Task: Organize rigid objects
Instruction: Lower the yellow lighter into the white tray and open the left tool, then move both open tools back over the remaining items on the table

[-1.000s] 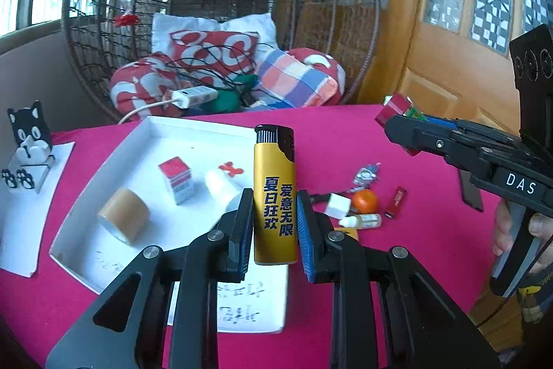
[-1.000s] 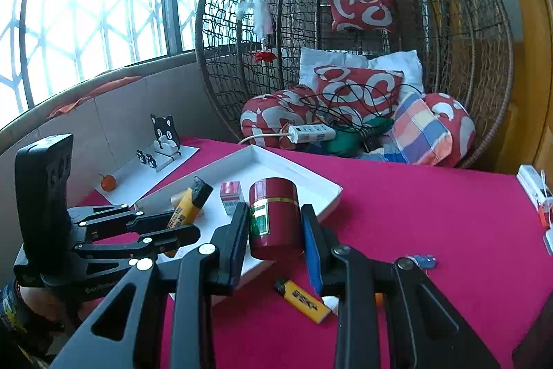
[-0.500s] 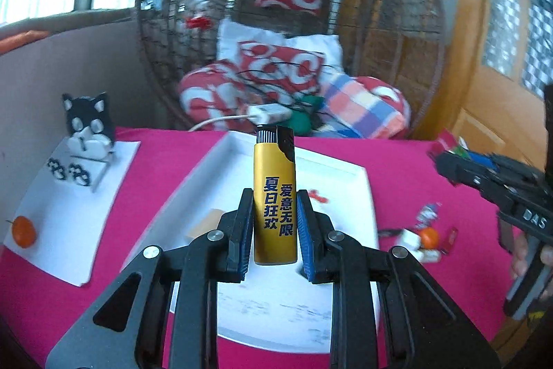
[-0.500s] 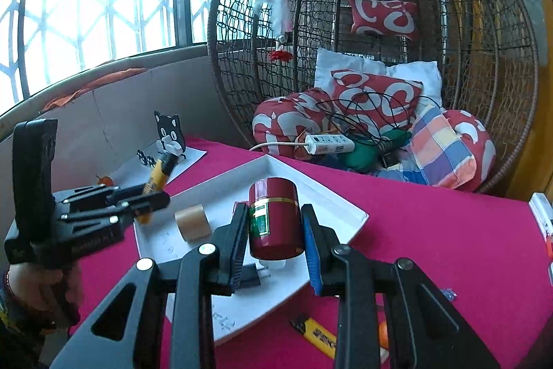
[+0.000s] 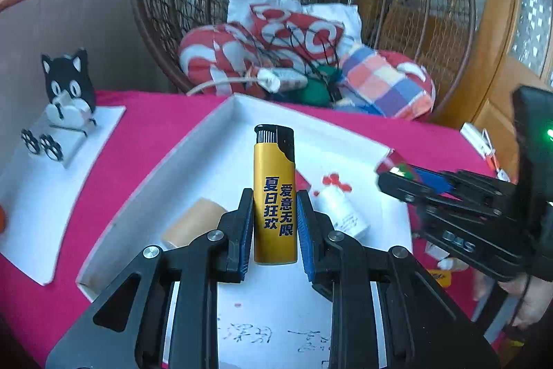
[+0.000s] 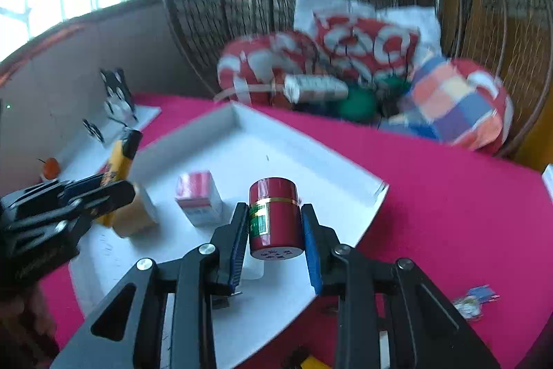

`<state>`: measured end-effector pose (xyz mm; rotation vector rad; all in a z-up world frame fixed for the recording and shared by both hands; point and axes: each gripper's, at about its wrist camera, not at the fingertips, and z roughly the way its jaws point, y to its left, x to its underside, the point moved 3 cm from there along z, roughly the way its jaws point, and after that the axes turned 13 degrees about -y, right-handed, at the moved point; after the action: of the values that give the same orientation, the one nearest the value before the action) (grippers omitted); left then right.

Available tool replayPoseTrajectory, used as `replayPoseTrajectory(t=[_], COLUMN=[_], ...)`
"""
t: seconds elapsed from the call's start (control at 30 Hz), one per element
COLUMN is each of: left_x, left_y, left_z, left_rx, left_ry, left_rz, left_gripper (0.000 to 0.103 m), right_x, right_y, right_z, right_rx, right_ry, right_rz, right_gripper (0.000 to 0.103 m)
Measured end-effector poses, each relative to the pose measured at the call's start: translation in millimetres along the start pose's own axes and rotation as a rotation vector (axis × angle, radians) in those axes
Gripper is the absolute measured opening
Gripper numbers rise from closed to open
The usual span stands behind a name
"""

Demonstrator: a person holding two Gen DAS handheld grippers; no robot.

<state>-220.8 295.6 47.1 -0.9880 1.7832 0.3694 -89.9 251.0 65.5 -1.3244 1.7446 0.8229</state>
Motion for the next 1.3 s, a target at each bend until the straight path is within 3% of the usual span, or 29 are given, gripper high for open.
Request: replayPoseTrajectory(t=[0.23,0.47,0.5,0.53,0.57,0.6,0.73,0.93,1.13,1.3], left_x=[6,1,0,0,-1,-2,-9,-30,-40,-29], left_y=[5,18,20,22,25,27,32,21,-9,-49], left_z=[12,6,3,-1,-4,-9,-33,-68,-84,-75], left_rx=[-0.040,-0.052,-0.053,-0.056,-0.065,-0.079,-0.116,-0.092,0.014,0.140], left_ry=[0.013,-0.013,-0.021,-0.034,-0.047,-0.069,-0.147,-0.280,-0.338,-0.287], left_rz=[0.018,-0.036,-0.048,-0.063,-0.076,-0.087,-0.093,-0.077,-0.032,0.021], left_gripper=[0.023,0.025,0.030,0.058,0.092,0.102,0.103,0.103,0.103,0.103], right_x=[10,14,14,14,13,13,5,-20,-44,-31], right_y=[-4,0,2,4,5,4,3,-9,-60,-101], right_z=[30,29,28,25,23,17,3,-45,-131,-171], right_rx=[0.039,0.037,0.035,0.037,0.044,0.056,0.067,0.093,0.183,0.211], right_ry=[0.049,0.047,0.039,0.028,0.015,-0.017,-0.074,-0.212,-0.438,-0.506], right_rz=[0.035,0.031,0.017,0.008,0.009,0.017,0.033,0.039,0.118,0.230], right_gripper=[0.031,0.032,0.042,0.070,0.085,0.096,0.103,0.103,0.103,0.103])
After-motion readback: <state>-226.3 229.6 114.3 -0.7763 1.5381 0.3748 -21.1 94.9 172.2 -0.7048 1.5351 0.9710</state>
